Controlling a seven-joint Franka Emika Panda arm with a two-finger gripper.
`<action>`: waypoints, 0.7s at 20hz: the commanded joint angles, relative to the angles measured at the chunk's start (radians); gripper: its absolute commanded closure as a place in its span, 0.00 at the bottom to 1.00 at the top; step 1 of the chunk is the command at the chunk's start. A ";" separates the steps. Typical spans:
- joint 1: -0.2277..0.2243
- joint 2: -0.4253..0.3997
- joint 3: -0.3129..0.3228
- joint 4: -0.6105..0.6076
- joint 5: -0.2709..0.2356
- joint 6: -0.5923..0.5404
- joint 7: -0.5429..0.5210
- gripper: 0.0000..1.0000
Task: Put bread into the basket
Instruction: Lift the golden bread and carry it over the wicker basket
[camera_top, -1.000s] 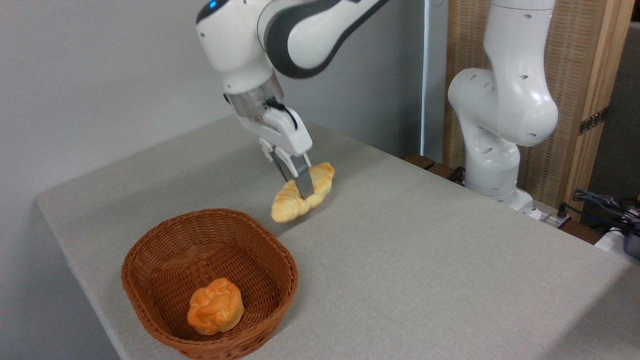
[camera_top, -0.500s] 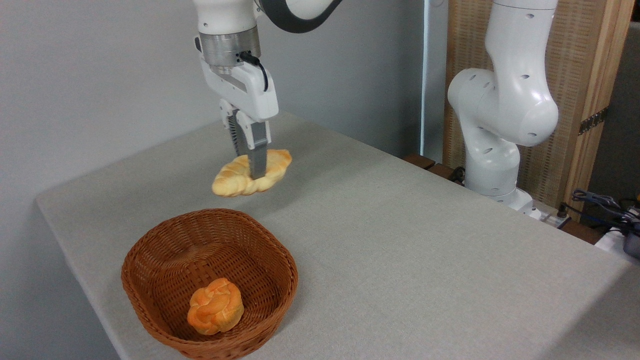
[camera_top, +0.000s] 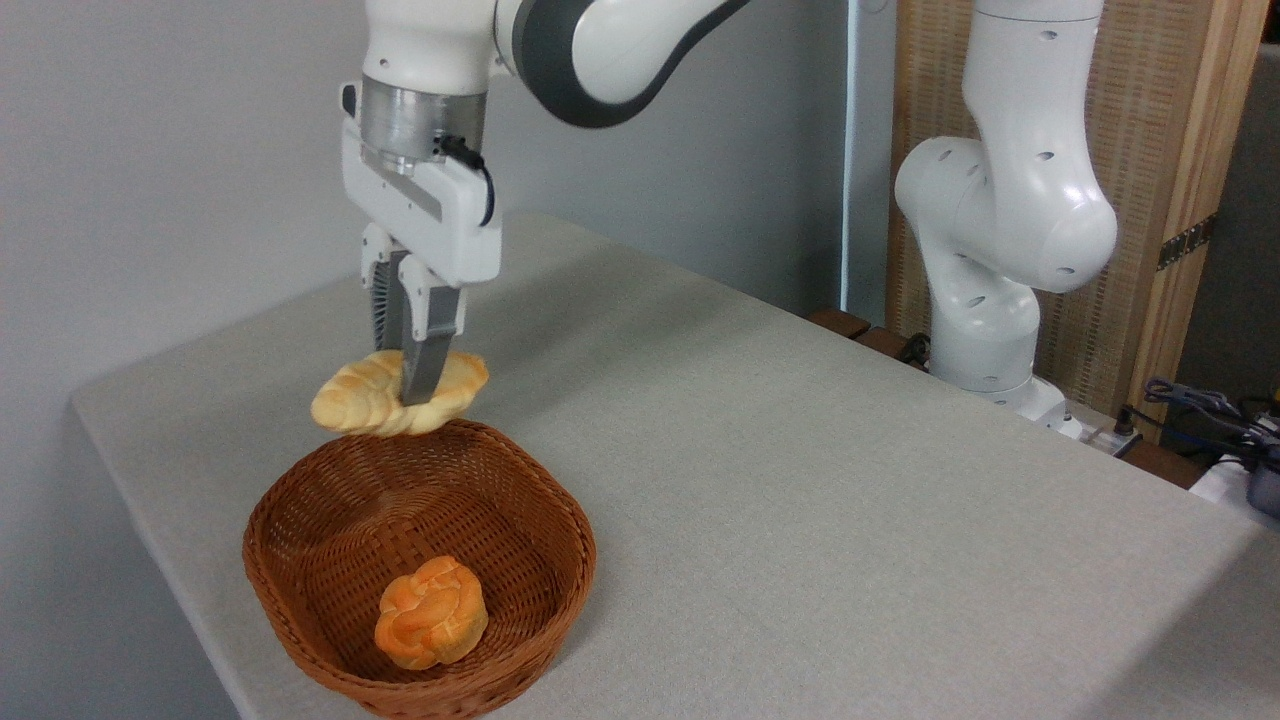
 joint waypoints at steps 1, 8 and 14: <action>-0.005 0.026 0.011 0.009 0.006 0.048 0.047 0.55; 0.000 0.042 0.025 0.008 0.009 0.048 0.126 0.00; -0.002 0.040 0.037 0.009 0.009 0.048 0.121 0.00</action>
